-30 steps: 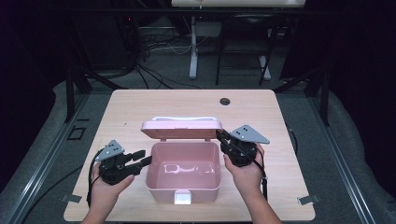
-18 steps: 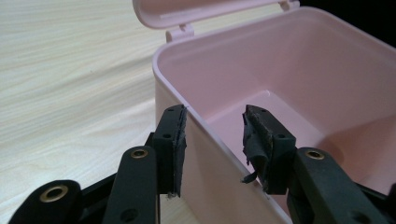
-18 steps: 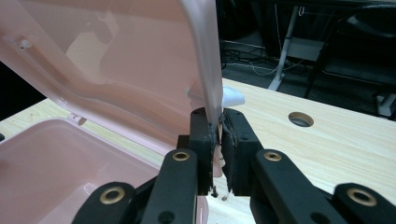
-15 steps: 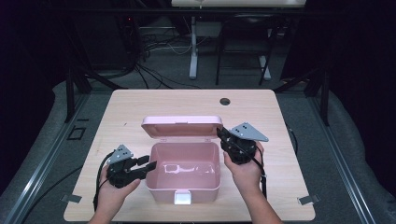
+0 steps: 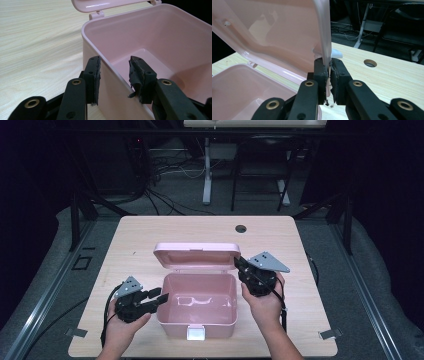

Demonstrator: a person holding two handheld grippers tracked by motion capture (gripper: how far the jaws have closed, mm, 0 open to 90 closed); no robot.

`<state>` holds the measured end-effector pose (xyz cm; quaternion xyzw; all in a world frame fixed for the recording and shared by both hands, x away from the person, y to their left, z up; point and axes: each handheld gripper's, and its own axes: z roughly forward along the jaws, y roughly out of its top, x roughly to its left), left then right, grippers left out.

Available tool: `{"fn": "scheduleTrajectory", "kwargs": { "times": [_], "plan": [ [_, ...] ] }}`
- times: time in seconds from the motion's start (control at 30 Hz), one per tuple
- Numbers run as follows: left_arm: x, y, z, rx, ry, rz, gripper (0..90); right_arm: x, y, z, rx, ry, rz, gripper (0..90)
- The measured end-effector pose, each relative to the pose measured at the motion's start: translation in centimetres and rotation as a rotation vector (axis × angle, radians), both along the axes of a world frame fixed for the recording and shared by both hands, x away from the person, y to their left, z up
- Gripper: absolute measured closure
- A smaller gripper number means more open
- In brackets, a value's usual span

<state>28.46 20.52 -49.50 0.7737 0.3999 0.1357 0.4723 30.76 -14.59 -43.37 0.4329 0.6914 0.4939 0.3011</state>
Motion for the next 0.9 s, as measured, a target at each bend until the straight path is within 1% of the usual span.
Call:
{"fn": "scheduleTrajectory", "kwargs": {
  "times": [0.13, 0.33, 0.53, 0.9],
  "plan": [
    [-0.1, 0.0, 0.1, 0.003, 0.005, 0.001, 61.1, 0.4, 0.1, 0.1, -0.002, 0.004, 0.0, 83.7],
    [-0.1, 0.0, 0.0, -0.005, 0.006, 0.003, 61.1, 0.9, 0.1, 0.2, -0.009, 0.004, -0.006, 84.2],
    [-0.1, 0.1, 0.0, -0.01, 0.007, 0.001, 61.0, 1.5, 0.2, 0.2, -0.001, 0.008, -0.02, 84.6],
    [-0.1, 0.1, -0.1, -0.015, 0.007, 0.004, 61.0, 2.7, 0.5, 0.4, 0.016, 0.043, -0.063, 85.6]
  ]
}}
